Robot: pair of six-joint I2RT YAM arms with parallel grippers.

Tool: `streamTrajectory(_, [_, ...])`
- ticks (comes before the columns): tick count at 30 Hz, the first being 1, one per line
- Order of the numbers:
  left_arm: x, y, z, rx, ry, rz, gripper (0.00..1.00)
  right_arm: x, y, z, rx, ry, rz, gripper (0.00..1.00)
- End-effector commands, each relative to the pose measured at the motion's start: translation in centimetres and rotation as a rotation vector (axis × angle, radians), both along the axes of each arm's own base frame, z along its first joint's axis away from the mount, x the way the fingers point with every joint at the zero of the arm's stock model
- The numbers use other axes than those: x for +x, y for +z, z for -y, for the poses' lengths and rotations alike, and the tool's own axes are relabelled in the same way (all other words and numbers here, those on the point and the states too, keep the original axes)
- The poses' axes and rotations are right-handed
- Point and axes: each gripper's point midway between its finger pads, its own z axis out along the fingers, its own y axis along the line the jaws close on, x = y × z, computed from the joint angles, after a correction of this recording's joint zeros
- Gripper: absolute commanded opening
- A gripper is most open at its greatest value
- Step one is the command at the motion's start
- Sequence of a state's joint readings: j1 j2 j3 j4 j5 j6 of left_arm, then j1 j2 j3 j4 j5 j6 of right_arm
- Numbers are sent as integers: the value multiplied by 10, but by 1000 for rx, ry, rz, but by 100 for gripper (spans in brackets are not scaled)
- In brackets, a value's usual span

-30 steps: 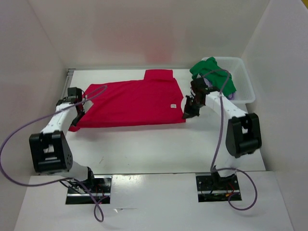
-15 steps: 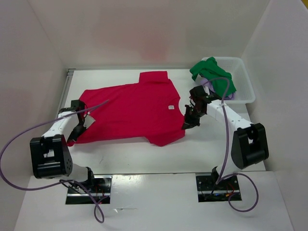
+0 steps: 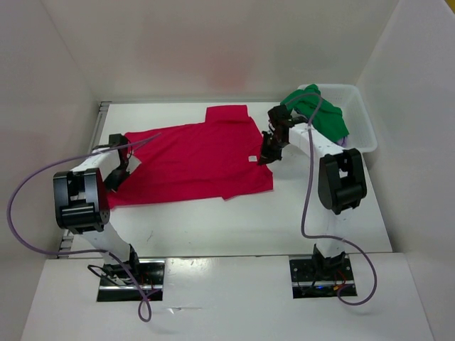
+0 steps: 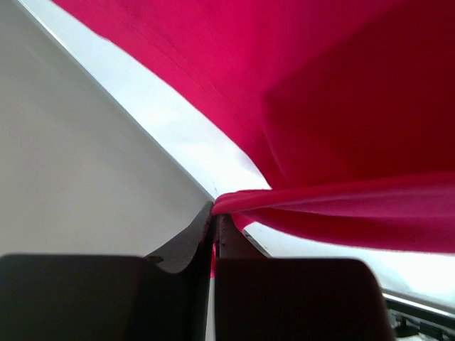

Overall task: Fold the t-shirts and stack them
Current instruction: Fold the flattened tshirt in 1/3 of the way

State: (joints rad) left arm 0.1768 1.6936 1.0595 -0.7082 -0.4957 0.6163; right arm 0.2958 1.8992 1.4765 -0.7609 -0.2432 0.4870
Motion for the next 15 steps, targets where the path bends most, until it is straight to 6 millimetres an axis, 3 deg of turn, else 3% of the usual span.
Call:
streamTrajectory(1, [15,2,-8,24,34,38,2,36,5,9,-22,-13,78,0])
streamTrajectory(7, [19,-7,-10,33,36,19,3,52,-16,12,-29,-9,50,0])
streamTrajectory(15, [40,-7,-15,44,58,52,6,70,-22,17,-32,-21,53,0])
